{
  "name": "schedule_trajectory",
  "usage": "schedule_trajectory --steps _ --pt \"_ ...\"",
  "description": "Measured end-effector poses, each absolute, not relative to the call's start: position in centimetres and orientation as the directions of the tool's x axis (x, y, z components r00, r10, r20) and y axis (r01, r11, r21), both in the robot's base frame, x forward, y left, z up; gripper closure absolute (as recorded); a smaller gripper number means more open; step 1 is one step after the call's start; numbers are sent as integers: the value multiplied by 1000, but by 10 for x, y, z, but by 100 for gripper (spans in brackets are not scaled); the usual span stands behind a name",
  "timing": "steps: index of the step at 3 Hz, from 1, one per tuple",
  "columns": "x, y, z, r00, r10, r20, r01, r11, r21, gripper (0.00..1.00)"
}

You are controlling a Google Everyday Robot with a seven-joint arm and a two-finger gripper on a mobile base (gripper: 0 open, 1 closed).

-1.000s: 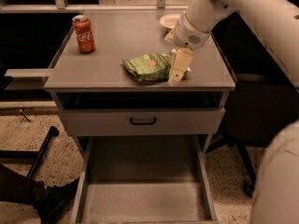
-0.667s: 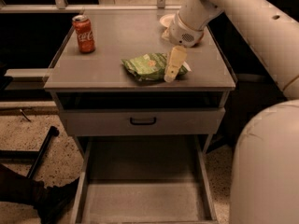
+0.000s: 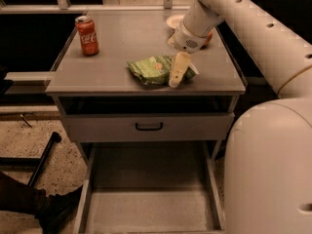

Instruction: Place green jalapeno chip bag into middle drawer

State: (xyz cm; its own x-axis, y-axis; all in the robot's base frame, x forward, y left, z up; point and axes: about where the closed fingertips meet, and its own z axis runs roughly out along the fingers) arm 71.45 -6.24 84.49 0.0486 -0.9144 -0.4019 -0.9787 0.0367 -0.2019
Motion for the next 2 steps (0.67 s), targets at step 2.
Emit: schedule_trajectory --steps 2 --pt "716 -57 832 39 -912 -408 -987 29 -158 42"
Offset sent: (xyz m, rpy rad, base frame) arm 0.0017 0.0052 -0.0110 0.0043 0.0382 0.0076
